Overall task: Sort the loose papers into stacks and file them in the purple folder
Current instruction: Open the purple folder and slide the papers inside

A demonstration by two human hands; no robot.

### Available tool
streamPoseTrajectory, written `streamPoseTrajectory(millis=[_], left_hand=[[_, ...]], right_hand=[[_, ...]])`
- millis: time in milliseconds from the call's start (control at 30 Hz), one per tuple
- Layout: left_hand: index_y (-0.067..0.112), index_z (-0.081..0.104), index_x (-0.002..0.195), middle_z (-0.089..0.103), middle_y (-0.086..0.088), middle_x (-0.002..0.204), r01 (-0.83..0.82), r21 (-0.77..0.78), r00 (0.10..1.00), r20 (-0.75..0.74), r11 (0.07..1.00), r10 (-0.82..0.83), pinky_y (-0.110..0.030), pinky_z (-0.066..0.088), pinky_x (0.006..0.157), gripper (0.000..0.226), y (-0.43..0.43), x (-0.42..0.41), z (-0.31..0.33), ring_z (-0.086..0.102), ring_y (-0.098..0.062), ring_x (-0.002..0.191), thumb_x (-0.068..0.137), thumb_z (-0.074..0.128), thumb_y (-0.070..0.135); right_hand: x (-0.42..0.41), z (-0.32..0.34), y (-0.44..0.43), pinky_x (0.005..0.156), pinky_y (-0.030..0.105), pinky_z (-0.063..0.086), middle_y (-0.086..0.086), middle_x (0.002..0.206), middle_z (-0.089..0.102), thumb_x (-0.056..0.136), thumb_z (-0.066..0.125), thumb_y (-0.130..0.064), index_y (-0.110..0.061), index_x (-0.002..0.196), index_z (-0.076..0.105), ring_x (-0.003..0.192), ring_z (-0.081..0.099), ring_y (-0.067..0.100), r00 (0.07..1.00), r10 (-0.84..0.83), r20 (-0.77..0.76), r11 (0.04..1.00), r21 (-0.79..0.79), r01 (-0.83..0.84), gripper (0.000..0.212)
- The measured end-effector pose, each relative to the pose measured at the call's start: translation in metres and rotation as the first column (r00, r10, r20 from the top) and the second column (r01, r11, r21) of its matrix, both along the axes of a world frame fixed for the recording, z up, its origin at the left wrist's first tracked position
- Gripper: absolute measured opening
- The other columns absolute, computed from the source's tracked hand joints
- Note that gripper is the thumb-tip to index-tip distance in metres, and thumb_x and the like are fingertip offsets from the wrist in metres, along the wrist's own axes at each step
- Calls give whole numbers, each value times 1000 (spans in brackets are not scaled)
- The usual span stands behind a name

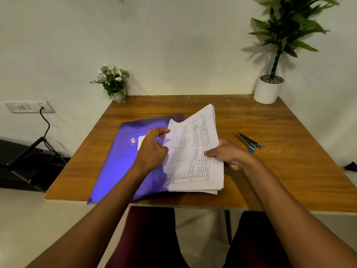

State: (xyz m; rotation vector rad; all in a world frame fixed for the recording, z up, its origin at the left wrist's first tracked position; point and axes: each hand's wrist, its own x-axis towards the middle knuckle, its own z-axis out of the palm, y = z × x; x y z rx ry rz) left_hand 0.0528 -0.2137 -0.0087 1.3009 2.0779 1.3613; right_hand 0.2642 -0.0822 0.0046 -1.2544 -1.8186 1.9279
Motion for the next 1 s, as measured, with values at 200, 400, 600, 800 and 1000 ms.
streamPoseTrajectory(millis=[200,400,600,800,1000], left_hand=[[22,60,117,55,3,107,-239,105,970,-12,965,242,-12,38,66,51,3,5,-2,55,-18,95,74,59,-4],[29,55,112,56,4,102,-328,145,944,82,933,319,-17,39,60,42,3,3,-3,59,-26,88,80,60,2],[18,61,126,64,1,104,-320,52,946,76,946,316,-8,40,59,38,6,-1,1,61,-11,81,89,64,14],[12,66,127,66,8,90,-268,-10,963,6,963,268,0,36,61,38,7,6,5,58,1,73,89,62,11],[16,66,126,69,4,100,-251,-27,968,-5,967,251,-4,38,60,38,8,8,6,61,-6,78,88,64,13]], right_hand=[[10,-1,8,77,39,63,7,124,71,90,65,10,-12,131,58,107,71,25,998,59,-13,996,-65,-59,47],[13,-13,13,103,71,43,11,122,72,90,67,6,-9,131,57,112,69,36,992,127,10,990,-57,-126,45],[10,-13,11,50,23,44,6,114,76,95,65,-1,-8,125,60,113,68,39,978,203,52,979,-30,-201,31],[-25,-18,14,62,29,44,9,125,71,92,70,-7,-15,132,58,115,67,37,978,206,23,975,-84,-203,43],[-89,-22,-16,73,35,61,9,123,71,95,70,-18,-12,127,57,100,71,21,997,-22,-72,994,106,30,35]])
